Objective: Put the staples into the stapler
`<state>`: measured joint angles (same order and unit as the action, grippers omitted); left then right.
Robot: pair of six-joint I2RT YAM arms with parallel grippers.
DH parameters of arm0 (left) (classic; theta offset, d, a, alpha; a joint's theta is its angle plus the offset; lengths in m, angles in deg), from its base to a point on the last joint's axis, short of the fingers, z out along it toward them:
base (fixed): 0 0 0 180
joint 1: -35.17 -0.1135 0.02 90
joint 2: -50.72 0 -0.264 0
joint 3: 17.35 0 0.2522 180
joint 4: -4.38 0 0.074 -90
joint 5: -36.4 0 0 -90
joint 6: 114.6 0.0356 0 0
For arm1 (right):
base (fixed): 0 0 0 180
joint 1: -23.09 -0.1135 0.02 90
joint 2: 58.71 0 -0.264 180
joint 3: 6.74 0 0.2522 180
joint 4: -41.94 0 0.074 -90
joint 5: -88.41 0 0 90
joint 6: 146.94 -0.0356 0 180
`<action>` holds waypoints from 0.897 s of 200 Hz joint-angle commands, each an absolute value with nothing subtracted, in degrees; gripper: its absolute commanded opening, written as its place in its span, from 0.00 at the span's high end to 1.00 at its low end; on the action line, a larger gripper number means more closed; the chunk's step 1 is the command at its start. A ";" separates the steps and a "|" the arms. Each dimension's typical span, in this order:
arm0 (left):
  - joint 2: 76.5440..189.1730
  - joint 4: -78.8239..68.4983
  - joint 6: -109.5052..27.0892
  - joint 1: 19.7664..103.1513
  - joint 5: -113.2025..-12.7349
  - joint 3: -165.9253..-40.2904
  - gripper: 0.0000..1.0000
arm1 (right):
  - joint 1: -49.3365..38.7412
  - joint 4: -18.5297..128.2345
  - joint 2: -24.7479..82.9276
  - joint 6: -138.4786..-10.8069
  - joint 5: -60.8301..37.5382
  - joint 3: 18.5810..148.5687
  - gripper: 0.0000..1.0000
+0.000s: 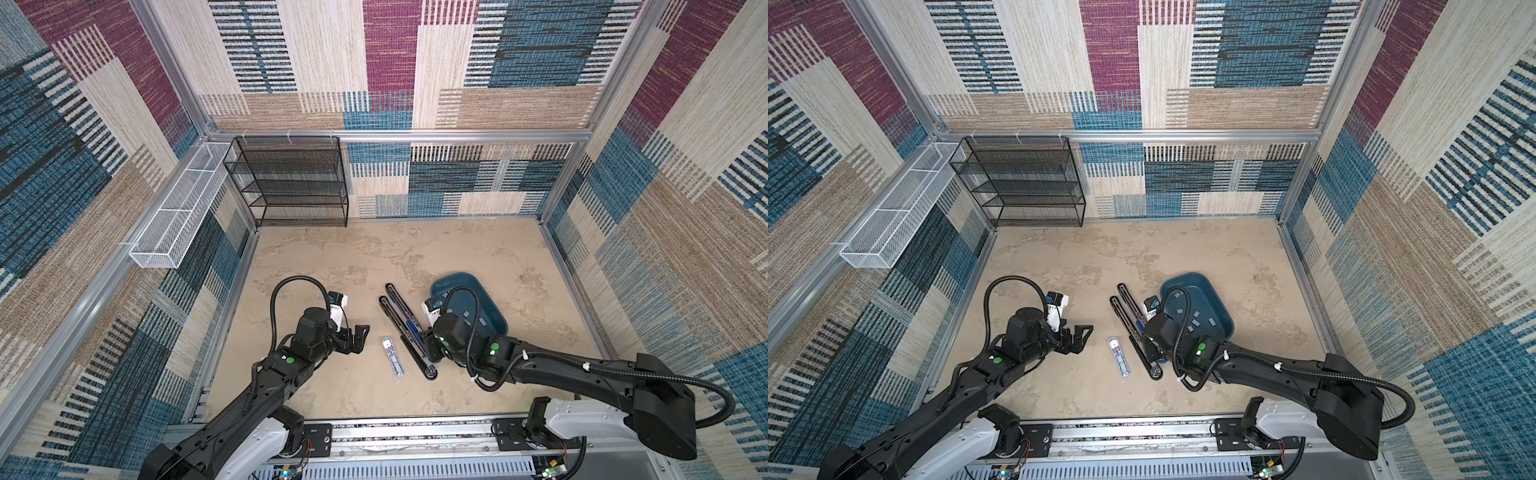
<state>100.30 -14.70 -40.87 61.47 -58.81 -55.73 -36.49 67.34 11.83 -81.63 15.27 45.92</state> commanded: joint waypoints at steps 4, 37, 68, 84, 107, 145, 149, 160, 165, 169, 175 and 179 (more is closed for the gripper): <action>98.40 -14.87 -45.28 61.36 -55.49 -56.13 0.01 | -41.31 64.97 13.25 -84.30 20.01 47.64 0.62; 93.39 -13.47 -46.33 61.32 -62.91 -53.69 0.01 | -50.43 58.71 18.39 -86.04 23.83 48.14 0.62; 88.26 -12.15 -48.94 61.32 -65.62 -49.74 0.01 | -55.00 54.25 23.10 -89.27 26.13 46.39 0.63; 86.98 -11.03 -49.64 61.36 -67.19 -47.83 0.01 | -56.31 52.06 24.41 -91.28 26.86 44.54 0.63; 87.18 -9.47 -50.43 61.42 -69.95 -46.67 0.01 | -56.63 48.67 24.65 -94.60 26.17 40.57 0.63; 88.76 -5.80 -51.47 61.40 -75.73 -46.12 0.01 | -56.72 46.22 24.67 -97.03 25.82 36.42 0.62; 89.07 -5.43 -51.49 61.43 -76.15 -46.08 0.01 | -56.73 46.27 24.77 -96.98 25.89 36.25 0.62; 90.05 -4.93 -51.48 61.39 -76.70 -46.27 0.01 | -56.72 46.46 25.07 -97.15 26.20 35.82 0.62; 90.48 -4.89 -51.45 61.44 -76.84 -46.38 0.01 | -56.72 46.51 24.99 -97.34 26.46 35.48 0.60; 90.75 -4.82 -51.40 61.44 -76.91 -46.41 0.01 | -56.72 46.39 24.96 -97.45 26.69 35.11 0.59; 91.24 -4.66 -51.30 61.40 -76.93 -46.49 0.01 | -56.72 46.07 24.53 -97.60 27.00 34.34 0.58; 91.49 -4.53 -51.26 61.45 -76.97 -46.49 0.01 | -56.72 45.83 24.18 -97.76 27.28 33.77 0.58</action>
